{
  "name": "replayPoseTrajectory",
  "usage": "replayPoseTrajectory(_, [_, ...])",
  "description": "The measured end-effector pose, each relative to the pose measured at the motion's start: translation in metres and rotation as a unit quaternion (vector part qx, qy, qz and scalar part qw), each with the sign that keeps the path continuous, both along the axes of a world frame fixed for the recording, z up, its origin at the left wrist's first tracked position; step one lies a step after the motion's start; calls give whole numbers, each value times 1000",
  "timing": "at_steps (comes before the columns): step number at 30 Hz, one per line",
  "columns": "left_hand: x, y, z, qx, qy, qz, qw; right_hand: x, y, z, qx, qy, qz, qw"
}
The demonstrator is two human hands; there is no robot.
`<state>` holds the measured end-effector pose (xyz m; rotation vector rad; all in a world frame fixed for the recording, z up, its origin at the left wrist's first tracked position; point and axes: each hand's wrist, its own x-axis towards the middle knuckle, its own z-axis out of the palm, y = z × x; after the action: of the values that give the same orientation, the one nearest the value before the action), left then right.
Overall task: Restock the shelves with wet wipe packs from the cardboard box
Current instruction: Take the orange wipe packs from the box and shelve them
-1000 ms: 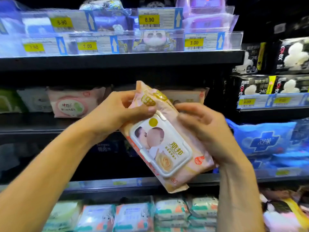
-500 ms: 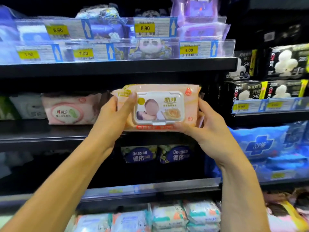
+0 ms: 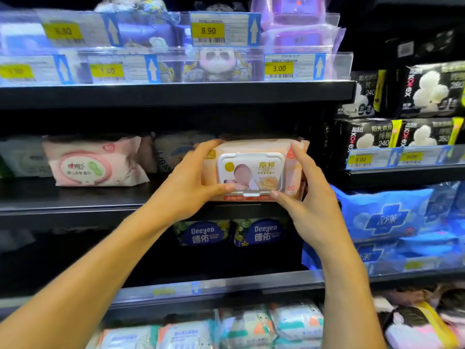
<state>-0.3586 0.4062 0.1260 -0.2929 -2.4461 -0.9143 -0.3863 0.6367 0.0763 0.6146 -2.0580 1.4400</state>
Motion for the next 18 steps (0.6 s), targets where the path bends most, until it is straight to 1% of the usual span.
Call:
replayPoseTrajectory(6, [-23, 34, -2, -47, 44, 58, 996, -23, 16, 3, 25, -11, -72, 997])
replayPoseTrajectory(13, [-27, 41, -1, -99, 52, 106, 988, -22, 11, 6, 21, -7, -129, 991])
replayPoseTrajectory(15, [-20, 40, -1, -145, 49, 136, 979, -11, 6, 8, 46, 4, -181, 982])
replayPoseTrajectory(17, [-8, 36, 1, -218, 63, 180, 957, 3, -1, 13, 68, 23, -233, 970])
replayPoseTrajectory(18, [2, 32, 2, -236, 75, 193, 949, 10, -5, 17, 68, 45, -241, 967])
